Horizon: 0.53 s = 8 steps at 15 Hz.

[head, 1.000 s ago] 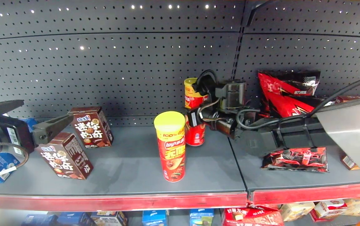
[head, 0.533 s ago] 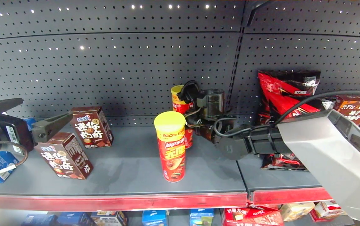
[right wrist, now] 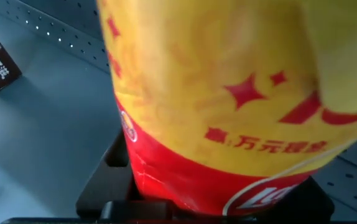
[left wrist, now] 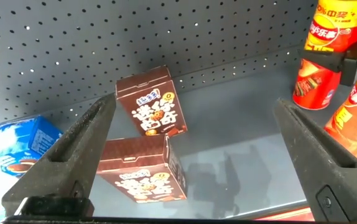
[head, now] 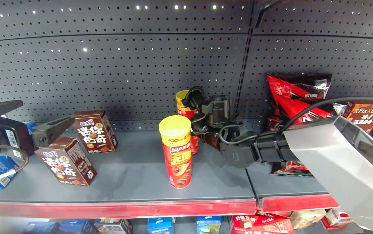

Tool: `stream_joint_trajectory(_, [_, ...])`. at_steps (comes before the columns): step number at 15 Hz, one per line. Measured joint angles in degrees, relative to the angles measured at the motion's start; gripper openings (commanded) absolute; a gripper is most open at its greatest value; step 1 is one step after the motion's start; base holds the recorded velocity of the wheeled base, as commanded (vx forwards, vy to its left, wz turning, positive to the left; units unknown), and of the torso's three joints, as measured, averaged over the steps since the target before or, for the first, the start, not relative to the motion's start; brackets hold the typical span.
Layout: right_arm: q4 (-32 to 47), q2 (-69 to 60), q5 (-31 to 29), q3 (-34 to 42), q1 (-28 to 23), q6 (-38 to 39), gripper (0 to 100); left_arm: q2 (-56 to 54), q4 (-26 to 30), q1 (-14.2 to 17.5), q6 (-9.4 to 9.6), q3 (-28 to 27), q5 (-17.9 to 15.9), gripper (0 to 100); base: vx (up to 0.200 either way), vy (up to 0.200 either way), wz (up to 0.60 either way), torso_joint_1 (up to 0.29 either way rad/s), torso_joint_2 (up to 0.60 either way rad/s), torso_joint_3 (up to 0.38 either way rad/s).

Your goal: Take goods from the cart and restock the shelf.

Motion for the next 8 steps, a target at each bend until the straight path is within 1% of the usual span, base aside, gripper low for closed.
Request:
stream_joint_trajectory(1, [0.01,-0.02,-0.09,0.0,0.0,-0.18,0,-0.01,0.02,0.0,0.0,0.0,0.02,100,0.0,0.0,0.0,0.0,0.0,0.0])
stream_joint_trajectory(2, [0.0,-0.02,-0.11,0.0,0.02,-0.52,100,-0.04,0.0,0.0,0.0,0.0,0.0,100,0.0,0.0,0.0,0.0,0.0,0.0])
stream_joint_trajectory(8, [-1.5,-0.51,-1.51,0.33,-0.06,-1.72,100,-0.12,0.07,0.0,-0.01,0.09,-0.06,100,0.0,0.0,0.0,0.0,0.0,0.0])
